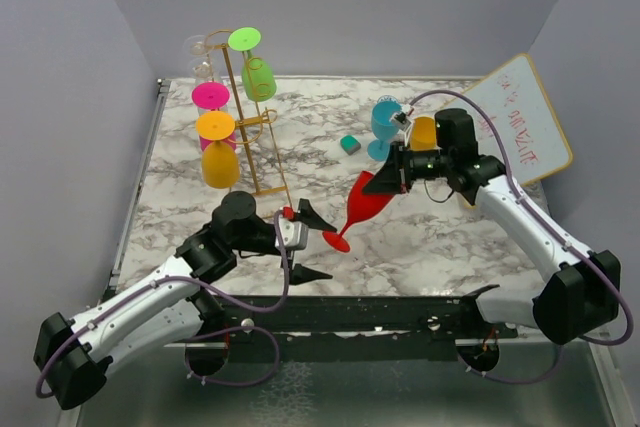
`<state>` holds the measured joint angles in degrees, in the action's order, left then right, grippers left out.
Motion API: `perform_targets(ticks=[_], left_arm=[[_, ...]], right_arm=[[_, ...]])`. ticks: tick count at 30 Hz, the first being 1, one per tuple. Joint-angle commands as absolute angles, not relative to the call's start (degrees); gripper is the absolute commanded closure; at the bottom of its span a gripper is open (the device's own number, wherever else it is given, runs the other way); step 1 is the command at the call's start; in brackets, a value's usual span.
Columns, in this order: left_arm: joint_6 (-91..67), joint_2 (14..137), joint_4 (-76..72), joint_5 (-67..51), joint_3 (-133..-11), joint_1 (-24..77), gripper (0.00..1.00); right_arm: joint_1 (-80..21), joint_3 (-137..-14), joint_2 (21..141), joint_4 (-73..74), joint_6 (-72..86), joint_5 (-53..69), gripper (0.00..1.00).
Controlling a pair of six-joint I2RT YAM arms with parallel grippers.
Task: Take the wine glass off the wine glass rack
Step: Place the wine glass at the center of the board.
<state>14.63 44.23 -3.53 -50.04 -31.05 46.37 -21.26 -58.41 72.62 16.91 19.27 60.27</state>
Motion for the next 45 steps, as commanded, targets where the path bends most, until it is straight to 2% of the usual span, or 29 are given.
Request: perform_targets(ticks=[1,7,17,24,27,30,34,40,45], left_arm=[[9.90,43.80,-5.31,-46.89,-30.14,46.46,0.01],[-7.88,44.02,-8.47,-34.32,-29.54,46.49,0.01],[-3.58,49.69,2.12,-43.61,-35.45,46.49,0.01],[-0.40,45.59,3.85,-36.72,-33.04,46.43,0.01],[2.25,41.44,3.63,-33.35,-31.65,46.49,0.01],[0.34,37.12,1.08,-27.11,-30.24,46.49,0.01],[0.19,32.46,-1.85,-25.89,-27.66,46.36,0.01],[0.19,31.65,-0.37,-24.16,-27.88,46.36,0.01],[0.19,31.53,-1.61,-22.58,-27.69,46.41,0.01]], right_arm=[[-21.80,-62.01,73.28,28.17,13.41,45.98,0.99],[-21.97,-64.59,71.69,28.11,15.10,33.61,0.99],[-22.93,-63.99,68.65,24.04,15.52,13.48,0.99],[-26.91,-67.65,72.83,24.37,14.04,3.75,0.99],[-27.83,-69.78,75.47,25.39,11.88,1.87,0.99],[-28.17,-71.71,77.19,24.16,9.38,5.96,0.99],[-29.50,-72.68,79.03,21.53,8.13,6.06,0.99],[-31.47,-79.01,86.14,26.15,6.71,2.72,0.99],[-33.53,-81.08,89.78,27.19,6.68,-4.91,0.99]])
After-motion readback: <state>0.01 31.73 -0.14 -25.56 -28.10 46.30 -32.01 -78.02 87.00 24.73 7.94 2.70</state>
